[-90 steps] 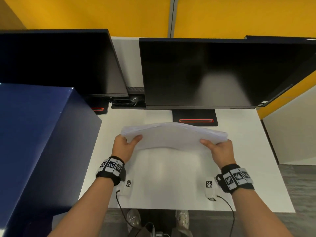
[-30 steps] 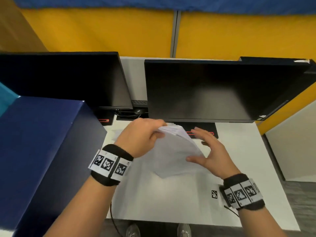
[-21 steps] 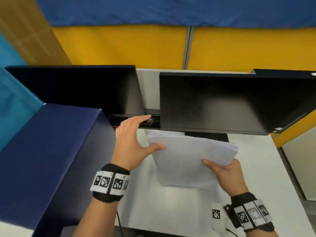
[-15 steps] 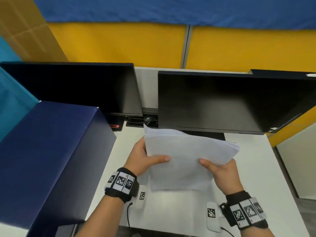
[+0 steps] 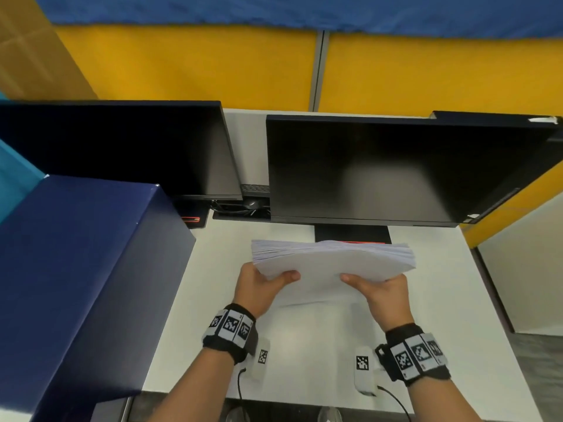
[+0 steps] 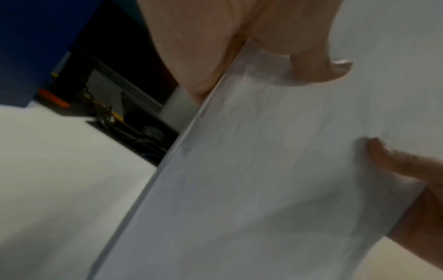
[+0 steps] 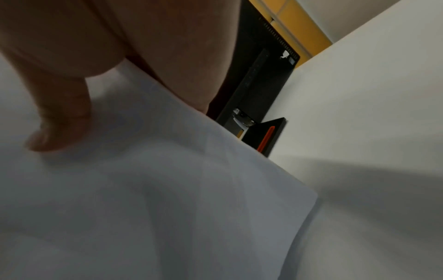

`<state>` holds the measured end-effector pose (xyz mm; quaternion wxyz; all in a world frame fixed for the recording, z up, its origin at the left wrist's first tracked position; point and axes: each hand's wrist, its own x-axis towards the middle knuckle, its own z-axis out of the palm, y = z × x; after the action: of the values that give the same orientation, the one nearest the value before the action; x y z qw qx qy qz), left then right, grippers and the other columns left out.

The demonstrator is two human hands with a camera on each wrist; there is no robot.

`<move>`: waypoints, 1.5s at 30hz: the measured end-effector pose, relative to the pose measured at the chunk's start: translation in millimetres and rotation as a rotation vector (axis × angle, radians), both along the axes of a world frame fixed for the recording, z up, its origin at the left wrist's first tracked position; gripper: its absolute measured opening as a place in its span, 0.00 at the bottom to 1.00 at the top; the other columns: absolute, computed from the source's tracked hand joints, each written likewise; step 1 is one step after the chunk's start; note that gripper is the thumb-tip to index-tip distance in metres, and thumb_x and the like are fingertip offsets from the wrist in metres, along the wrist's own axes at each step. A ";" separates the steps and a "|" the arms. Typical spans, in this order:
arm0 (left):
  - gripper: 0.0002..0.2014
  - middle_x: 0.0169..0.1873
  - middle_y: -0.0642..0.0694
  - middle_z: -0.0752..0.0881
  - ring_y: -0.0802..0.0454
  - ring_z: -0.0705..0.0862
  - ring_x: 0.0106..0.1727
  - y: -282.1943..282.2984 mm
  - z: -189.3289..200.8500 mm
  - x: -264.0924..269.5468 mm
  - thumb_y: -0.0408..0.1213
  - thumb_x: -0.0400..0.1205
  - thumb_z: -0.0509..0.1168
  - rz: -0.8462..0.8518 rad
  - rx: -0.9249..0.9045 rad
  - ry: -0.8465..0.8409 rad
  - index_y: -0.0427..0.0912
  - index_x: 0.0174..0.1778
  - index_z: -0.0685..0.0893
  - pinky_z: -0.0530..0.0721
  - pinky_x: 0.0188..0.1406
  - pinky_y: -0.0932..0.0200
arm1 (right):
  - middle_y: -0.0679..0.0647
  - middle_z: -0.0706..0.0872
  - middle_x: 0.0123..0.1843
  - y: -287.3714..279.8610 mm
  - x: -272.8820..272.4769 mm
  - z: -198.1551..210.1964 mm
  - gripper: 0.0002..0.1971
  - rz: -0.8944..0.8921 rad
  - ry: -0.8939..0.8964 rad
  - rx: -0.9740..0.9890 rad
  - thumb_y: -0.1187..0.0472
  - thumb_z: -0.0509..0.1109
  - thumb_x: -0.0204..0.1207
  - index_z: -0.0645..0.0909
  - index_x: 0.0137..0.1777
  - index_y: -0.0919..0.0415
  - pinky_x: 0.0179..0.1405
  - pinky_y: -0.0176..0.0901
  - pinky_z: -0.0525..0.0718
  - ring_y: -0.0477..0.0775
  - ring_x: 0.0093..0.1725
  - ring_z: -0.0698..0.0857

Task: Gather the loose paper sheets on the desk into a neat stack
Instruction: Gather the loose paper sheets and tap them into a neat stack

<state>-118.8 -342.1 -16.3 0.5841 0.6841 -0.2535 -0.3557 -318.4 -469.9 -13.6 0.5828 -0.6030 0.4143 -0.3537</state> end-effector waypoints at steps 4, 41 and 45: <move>0.12 0.37 0.61 0.92 0.58 0.91 0.44 0.8 -9.2 1.9 0.36 0.70 0.82 -0.019 0.050 -0.076 0.50 0.46 0.90 0.84 0.40 0.74 | 0.39 0.93 0.43 1.2 -5.1 -10.9 0.18 0.003 0.104 0.003 0.63 0.85 0.63 0.85 0.49 0.45 0.43 0.29 0.88 0.40 0.49 0.91; 0.09 0.38 0.56 0.84 0.60 0.82 0.36 -17.9 -120.4 9.1 0.42 0.89 0.55 0.015 0.231 -0.347 0.43 0.50 0.77 0.78 0.38 0.66 | 0.39 0.92 0.39 -42.1 -10.2 -98.9 0.12 0.090 0.420 0.051 0.66 0.76 0.76 0.88 0.40 0.44 0.45 0.27 0.82 0.38 0.40 0.90; 0.13 0.49 0.49 0.86 0.52 0.83 0.46 -23.2 -122.2 7.4 0.38 0.90 0.52 0.082 0.309 -0.398 0.33 0.57 0.78 0.76 0.50 0.65 | 0.41 0.91 0.41 -39.0 -5.8 -95.1 0.14 0.074 0.465 0.023 0.67 0.75 0.76 0.87 0.42 0.44 0.50 0.40 0.85 0.47 0.43 0.89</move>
<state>-111.4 -365.3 -138.5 0.4251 0.8316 -0.2783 -0.2244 -324.2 -508.8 -108.7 0.4911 -0.6763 0.5190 -0.1788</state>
